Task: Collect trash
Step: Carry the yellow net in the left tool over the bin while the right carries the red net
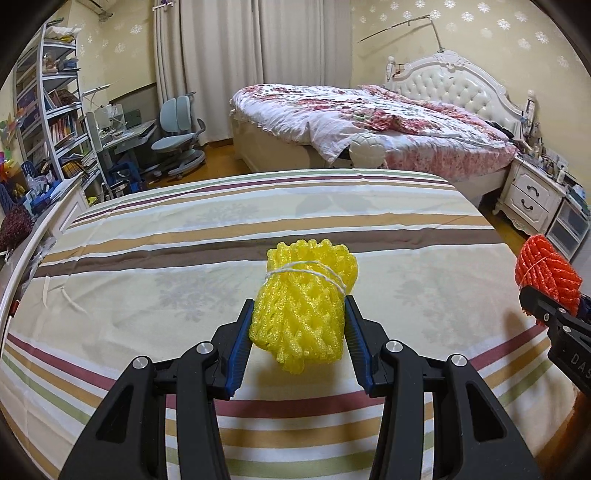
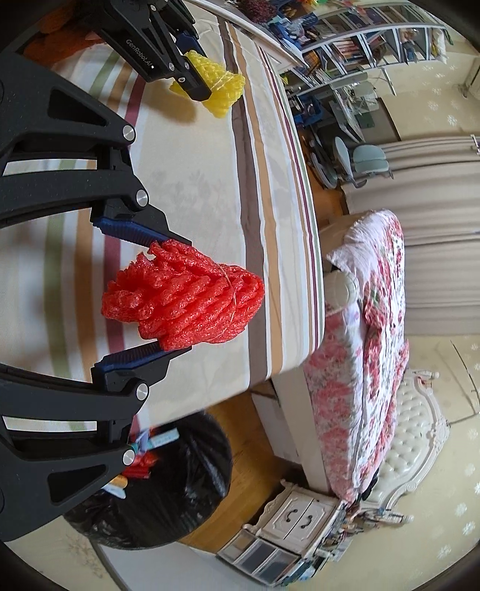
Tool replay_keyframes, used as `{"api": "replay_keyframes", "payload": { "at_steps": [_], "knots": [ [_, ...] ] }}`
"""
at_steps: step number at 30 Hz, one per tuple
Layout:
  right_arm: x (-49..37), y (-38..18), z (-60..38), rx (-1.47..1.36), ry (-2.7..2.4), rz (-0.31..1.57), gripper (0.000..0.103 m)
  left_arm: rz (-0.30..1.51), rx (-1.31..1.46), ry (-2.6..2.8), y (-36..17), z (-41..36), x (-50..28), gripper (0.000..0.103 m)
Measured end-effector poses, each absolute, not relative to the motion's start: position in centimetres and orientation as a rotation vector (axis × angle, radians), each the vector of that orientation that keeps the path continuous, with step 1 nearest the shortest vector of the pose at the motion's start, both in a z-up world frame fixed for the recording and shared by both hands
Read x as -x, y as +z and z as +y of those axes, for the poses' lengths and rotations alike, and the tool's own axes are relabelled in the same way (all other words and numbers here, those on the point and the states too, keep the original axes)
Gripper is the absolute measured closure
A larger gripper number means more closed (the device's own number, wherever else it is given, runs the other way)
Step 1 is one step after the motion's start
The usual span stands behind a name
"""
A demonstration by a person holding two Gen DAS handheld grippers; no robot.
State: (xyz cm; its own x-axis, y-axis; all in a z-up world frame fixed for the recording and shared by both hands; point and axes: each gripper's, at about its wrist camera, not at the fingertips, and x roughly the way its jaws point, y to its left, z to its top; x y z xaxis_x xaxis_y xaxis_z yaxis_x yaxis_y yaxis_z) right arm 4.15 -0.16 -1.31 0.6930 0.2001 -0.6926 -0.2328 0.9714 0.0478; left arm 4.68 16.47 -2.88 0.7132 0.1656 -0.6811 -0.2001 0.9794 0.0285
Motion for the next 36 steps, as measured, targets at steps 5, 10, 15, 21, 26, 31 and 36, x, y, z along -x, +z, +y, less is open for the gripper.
{"api": "replay_keyframes", "payload": {
  "at_steps": [5, 10, 15, 21, 26, 31, 36],
  "knots": [
    [-3.7, -1.3, -2.9, 0.026, 0.194, 0.758, 0.056, 0.736, 0.022, 0.150, -2.5, 13.6, -4.9, 0.056],
    [-3.1, -1.2, -5.8, 0.016, 0.138, 0.740, 0.056, 0.721, -0.002, 0.091, -2.2, 10.6, -5.2, 0.056],
    [-2.8, -1.0, -8.4, 0.000, 0.085, 0.725, 0.056, 0.707, -0.035, 0.028, -1.9, 7.0, -5.6, 0.056],
    [-3.3, -0.9, -11.7, -0.030, 0.024, 0.717, 0.056, 0.682, -0.068, -0.043, -1.5, 2.9, -6.3, 0.056],
    [-3.9, -1.0, -14.0, -0.042, -0.014, 0.717, 0.056, 0.676, -0.082, -0.094, -1.4, 0.0, -7.2, 0.056],
    [-4.5, -1.3, -15.8, -0.054, -0.045, 0.715, 0.055, 0.662, -0.106, -0.139, -1.4, -2.7, -8.1, 0.056],
    [-5.1, -1.5, -17.2, -0.066, -0.069, 0.714, 0.055, 0.657, -0.113, -0.156, -1.3, -4.3, -9.5, 0.056]
  ]
}}
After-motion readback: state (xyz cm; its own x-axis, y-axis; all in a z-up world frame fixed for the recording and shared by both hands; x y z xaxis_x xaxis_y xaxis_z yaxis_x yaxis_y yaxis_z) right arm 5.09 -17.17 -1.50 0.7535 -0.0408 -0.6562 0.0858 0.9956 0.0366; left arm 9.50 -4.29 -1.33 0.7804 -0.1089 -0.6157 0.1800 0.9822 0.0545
